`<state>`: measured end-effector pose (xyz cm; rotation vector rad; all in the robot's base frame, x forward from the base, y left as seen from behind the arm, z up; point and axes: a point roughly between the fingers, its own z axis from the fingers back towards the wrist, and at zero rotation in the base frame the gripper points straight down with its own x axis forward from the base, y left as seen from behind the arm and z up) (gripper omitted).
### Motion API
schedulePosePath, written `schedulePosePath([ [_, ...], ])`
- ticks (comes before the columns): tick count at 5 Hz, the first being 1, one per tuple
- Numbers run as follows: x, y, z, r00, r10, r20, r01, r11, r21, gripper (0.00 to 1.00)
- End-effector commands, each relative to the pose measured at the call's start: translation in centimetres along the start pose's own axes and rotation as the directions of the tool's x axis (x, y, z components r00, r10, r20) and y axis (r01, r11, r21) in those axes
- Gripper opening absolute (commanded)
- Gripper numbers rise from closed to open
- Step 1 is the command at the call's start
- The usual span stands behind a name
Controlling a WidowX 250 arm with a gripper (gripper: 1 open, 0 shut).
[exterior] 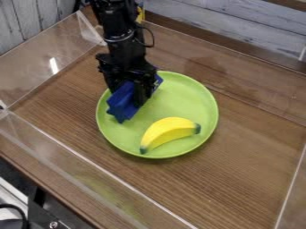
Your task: Put the blue object in the green plate
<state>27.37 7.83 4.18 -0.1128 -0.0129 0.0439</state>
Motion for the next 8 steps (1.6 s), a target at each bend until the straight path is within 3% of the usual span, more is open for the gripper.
schedulePosePath([
  [1, 0.1, 0.3, 0.5, 1.0, 0.017, 0.011, -0.017, 1.0, 0.002, 0.0],
  [5, 0.1, 0.6, 1.1, 0.998, 0.057, -0.004, -0.057, 0.998, 0.011, 0.0],
  [6, 0.2, 0.4, 1.3, 0.999, 0.052, -0.008, -0.052, 0.999, 0.013, 1.0],
  [8, 0.5, -0.4, 2.3, 0.999, 0.044, -0.009, -0.044, 0.999, 0.013, 1.0],
])
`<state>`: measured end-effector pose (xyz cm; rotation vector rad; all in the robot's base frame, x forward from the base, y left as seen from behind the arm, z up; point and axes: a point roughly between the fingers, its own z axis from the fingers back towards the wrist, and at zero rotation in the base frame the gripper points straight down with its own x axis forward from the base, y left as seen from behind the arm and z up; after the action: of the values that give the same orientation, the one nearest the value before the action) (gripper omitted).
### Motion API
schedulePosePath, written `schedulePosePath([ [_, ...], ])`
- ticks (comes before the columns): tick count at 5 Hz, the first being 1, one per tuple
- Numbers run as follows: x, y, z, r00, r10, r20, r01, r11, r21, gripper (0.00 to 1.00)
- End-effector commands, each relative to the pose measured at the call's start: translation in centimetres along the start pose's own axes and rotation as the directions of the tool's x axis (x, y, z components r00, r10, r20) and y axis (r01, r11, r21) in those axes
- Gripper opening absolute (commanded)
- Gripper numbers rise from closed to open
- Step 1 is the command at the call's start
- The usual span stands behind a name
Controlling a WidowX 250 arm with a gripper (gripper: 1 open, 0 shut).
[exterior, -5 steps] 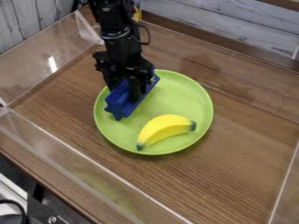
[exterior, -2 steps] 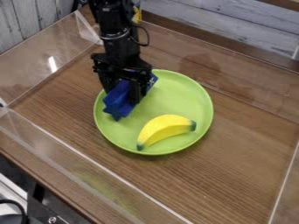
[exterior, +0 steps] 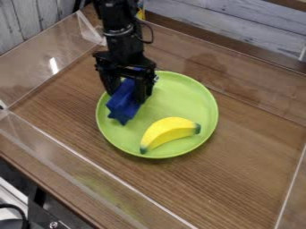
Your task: Put the blue object in the green plate
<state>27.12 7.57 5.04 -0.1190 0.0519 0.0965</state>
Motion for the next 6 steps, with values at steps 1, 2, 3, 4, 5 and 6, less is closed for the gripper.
schedulePosePath([
  [1, 0.7, -0.4, 2.2, 0.998, -0.013, 0.055, 0.012, 1.0, 0.017, 1.0],
  [2, 0.8, -0.8, 3.1, 0.998, -0.015, 0.06, 0.014, 1.0, 0.017, 1.0],
  [3, 0.9, -1.2, 3.9, 0.998, -0.02, 0.065, 0.019, 1.0, 0.021, 1.0],
  [4, 1.0, -1.5, 4.3, 0.997, -0.024, 0.067, 0.022, 0.999, 0.024, 1.0],
  [5, 1.0, -1.9, 4.8, 0.997, -0.027, 0.069, 0.026, 0.999, 0.028, 1.0],
  [6, 1.0, -2.2, 5.1, 0.997, -0.03, 0.071, 0.028, 0.999, 0.029, 1.0],
])
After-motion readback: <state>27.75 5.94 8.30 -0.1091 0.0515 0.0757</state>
